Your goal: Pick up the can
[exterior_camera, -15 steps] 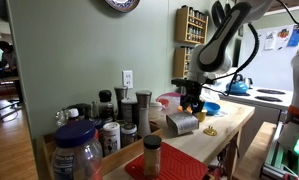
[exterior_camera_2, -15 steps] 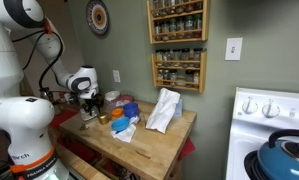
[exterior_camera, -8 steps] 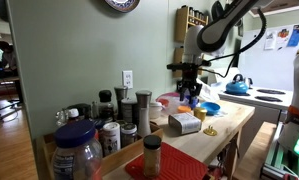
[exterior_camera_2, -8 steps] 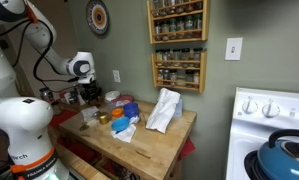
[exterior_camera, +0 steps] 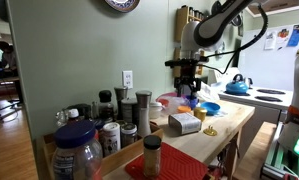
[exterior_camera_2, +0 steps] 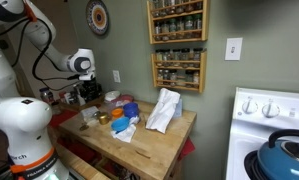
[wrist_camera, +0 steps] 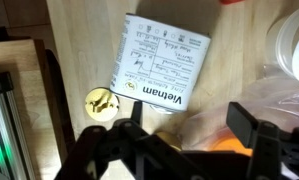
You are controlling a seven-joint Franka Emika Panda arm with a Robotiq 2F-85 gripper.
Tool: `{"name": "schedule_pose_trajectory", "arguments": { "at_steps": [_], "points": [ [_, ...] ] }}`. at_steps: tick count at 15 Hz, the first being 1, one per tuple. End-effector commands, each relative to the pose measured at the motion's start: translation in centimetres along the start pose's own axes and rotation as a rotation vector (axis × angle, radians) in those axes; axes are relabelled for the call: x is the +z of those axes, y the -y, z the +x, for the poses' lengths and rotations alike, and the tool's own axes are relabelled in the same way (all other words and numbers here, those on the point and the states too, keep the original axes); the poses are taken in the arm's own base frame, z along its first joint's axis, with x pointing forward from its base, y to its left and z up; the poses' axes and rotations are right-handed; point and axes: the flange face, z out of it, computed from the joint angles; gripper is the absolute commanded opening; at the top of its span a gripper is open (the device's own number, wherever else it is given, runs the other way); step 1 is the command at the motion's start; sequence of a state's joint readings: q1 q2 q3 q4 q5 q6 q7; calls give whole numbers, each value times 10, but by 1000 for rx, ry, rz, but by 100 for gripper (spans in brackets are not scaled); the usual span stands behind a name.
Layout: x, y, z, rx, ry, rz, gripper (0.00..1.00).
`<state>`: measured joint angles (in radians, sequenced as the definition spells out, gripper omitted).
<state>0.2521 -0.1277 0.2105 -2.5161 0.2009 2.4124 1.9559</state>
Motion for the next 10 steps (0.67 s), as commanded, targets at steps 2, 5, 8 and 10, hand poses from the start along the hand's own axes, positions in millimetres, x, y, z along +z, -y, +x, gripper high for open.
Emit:
{"name": "schedule_pose_trajectory", "arguments": {
  "at_steps": [2,5,8,10],
  "points": [
    [34,2,35,-11,6,-49,100],
    [57,0,44,27,52,-74,100],
    [77,-3,51,42,94,-69,100],
    [85,-2,58,35,118,-35,100]
  ]
}}
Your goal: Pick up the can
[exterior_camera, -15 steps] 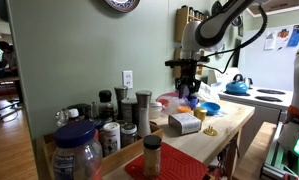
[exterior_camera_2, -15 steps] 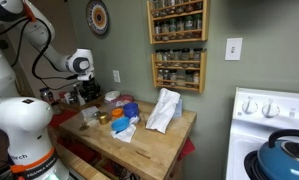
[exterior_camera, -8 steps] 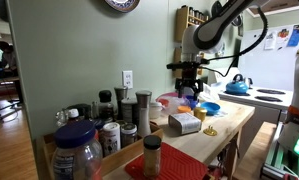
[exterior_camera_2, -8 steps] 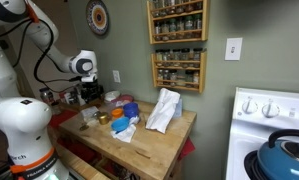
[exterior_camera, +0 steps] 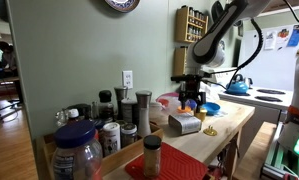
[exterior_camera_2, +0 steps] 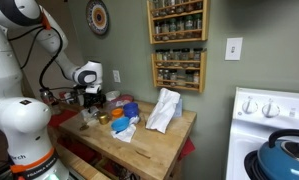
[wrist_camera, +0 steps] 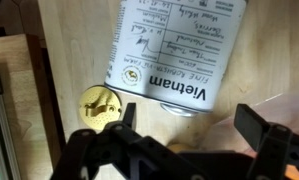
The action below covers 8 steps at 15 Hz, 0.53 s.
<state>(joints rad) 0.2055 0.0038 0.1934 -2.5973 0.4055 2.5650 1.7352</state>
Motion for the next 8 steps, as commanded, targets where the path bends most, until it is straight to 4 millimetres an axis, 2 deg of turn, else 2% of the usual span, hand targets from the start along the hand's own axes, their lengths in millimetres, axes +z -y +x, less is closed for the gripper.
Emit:
{"name": "schedule_pose_trajectory", "arguments": {
  "at_steps": [1,8],
  "points": [
    [17,-1,15,-24,40,61,100],
    [33,2,24,-93,83,113,100]
  ]
}}
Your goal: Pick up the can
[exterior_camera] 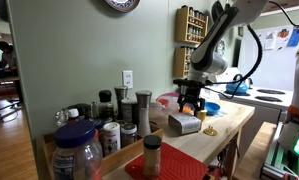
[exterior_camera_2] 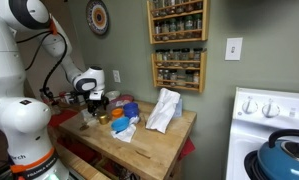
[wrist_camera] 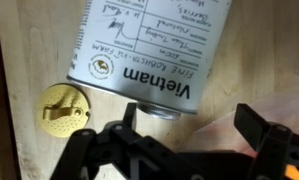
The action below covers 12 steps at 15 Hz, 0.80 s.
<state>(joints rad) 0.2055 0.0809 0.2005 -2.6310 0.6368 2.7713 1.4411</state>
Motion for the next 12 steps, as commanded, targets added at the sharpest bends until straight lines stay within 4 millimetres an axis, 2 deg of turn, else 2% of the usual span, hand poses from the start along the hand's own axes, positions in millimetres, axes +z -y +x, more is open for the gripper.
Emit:
{"name": "schedule_pose_trajectory", "arguments": {
  "at_steps": [1,4,6,7,11,12],
  "points": [
    [9,-6,4,-36,14,10,100],
    [13,-7,5,-57,23,7,97],
    [13,-7,5,-64,34,10,73],
    [13,-6,5,-69,39,14,69],
    [12,-7,3,-75,47,15,36],
    [12,-7,2,-74,45,13,36]
  ]
}}
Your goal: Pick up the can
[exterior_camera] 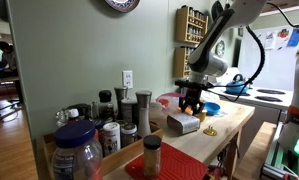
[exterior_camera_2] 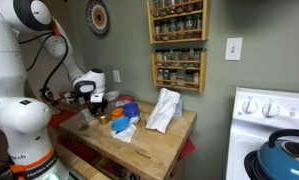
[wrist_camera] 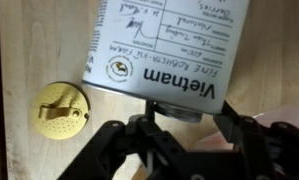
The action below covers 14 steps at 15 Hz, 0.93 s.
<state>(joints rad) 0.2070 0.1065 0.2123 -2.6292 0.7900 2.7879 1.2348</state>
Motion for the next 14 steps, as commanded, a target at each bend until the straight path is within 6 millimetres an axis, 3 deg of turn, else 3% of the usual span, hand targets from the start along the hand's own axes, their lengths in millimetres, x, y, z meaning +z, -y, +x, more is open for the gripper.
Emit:
{"name": "schedule_pose_trajectory", "arguments": {
  "at_steps": [1,6,14],
  "points": [
    [2,-3,-4,-4,0,6,36],
    [-5,-8,-10,18,-22,-21,36],
    [-35,-8,-40,20,-142,-45,36]
  ]
}}
